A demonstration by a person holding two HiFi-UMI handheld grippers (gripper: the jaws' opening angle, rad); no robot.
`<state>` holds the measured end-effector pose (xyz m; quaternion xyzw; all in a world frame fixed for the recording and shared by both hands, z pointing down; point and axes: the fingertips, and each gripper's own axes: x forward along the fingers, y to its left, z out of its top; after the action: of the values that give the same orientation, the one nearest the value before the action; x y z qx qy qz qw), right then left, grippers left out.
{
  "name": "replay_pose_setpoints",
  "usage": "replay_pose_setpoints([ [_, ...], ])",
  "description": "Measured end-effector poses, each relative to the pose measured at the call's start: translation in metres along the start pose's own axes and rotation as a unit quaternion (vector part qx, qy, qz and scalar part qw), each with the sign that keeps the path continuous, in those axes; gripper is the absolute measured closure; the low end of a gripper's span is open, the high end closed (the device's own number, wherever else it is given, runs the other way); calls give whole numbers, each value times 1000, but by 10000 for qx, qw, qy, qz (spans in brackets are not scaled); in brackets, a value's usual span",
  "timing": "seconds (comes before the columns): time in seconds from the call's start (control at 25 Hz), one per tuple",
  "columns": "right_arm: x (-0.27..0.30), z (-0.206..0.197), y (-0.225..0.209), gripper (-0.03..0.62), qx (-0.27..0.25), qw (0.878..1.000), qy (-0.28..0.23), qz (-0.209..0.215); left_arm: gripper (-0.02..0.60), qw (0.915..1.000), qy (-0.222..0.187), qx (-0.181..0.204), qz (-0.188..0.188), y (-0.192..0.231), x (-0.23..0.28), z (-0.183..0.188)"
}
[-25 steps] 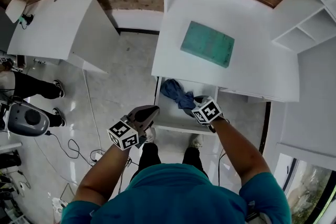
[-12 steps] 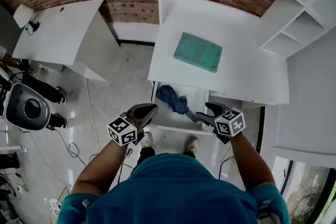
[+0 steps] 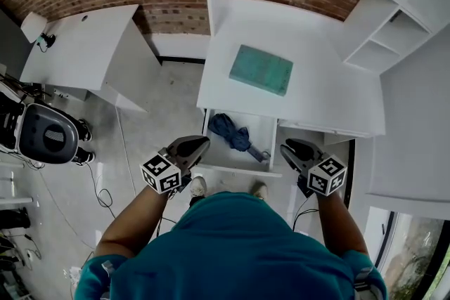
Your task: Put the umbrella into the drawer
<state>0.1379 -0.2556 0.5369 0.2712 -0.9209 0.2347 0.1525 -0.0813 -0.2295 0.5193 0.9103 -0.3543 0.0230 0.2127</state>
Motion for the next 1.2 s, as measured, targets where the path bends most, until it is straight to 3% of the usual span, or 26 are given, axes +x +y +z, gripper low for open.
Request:
replay_pose_setpoints([
  [0.28, -17, 8, 4, 567, -54, 9988, -450, -183, 560, 10000, 7, 30, -27, -7, -1, 6],
  [1.2, -8, 2, 17, 573, -168, 9994, -293, 8, 560, 10000, -19, -18, -40, -11, -6, 4],
])
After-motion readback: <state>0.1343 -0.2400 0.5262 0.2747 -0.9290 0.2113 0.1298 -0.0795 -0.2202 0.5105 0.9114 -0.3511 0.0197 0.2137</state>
